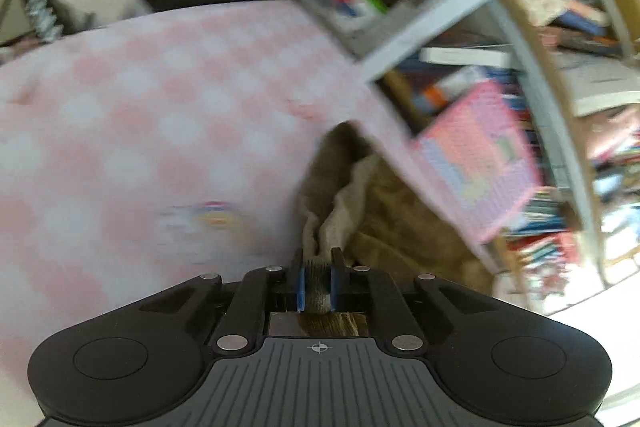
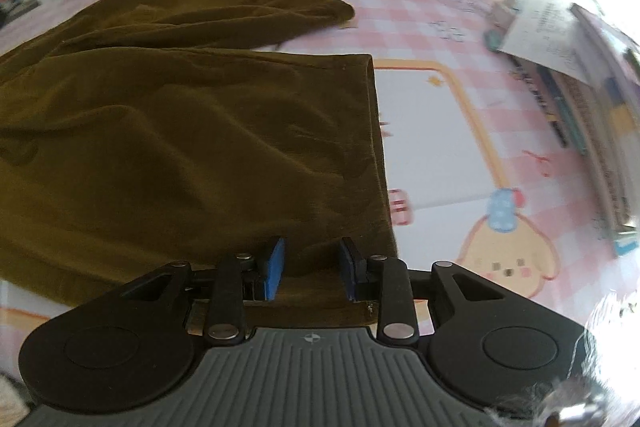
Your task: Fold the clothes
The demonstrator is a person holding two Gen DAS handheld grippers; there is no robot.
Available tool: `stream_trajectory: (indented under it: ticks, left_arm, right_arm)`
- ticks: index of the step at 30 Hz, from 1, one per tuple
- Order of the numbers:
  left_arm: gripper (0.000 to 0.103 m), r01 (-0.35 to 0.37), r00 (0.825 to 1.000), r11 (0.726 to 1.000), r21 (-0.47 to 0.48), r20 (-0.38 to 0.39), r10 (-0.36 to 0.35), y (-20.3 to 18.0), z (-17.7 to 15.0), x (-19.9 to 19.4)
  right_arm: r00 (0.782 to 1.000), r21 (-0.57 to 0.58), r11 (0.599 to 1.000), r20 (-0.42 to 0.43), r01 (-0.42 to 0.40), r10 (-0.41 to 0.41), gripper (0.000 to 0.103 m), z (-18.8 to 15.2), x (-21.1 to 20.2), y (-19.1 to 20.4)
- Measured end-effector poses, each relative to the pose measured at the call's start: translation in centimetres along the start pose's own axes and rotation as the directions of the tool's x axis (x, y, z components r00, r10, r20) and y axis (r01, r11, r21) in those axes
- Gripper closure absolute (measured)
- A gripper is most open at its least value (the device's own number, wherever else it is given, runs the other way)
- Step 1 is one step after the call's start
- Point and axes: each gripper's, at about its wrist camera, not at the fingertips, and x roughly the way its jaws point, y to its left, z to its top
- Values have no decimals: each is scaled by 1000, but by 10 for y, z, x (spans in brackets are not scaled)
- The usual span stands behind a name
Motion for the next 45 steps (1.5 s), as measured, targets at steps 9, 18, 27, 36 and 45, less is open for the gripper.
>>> stream_trajectory:
  ticks: [9, 18, 27, 36, 45]
  left_arm:
    - [80, -89, 996, 994, 70, -23, 91, 8, -12, 2]
    - [76, -81, 985, 988, 130, 163, 60, -7, 4, -34]
    - [76, -83, 994, 967, 241, 90, 63, -76, -56, -8]
    - [57, -229, 972, 919, 321, 123, 200, -136, -109, 5]
    - [34, -350, 936, 875, 334, 167, 310, -170, -149, 6]
  right_arm:
    - [999, -22, 999, -25, -35, 34, 69, 4, 3, 1]
    - [988, 49, 989, 77, -139, 135, 61, 48, -11, -15]
    - [959, 175, 945, 120, -275, 256, 55, 125, 22, -44]
    - [904, 317, 849, 93, -424, 417, 55, 173, 70, -83]
    - [836, 405, 752, 65, -521, 544, 55, 187, 112, -104]
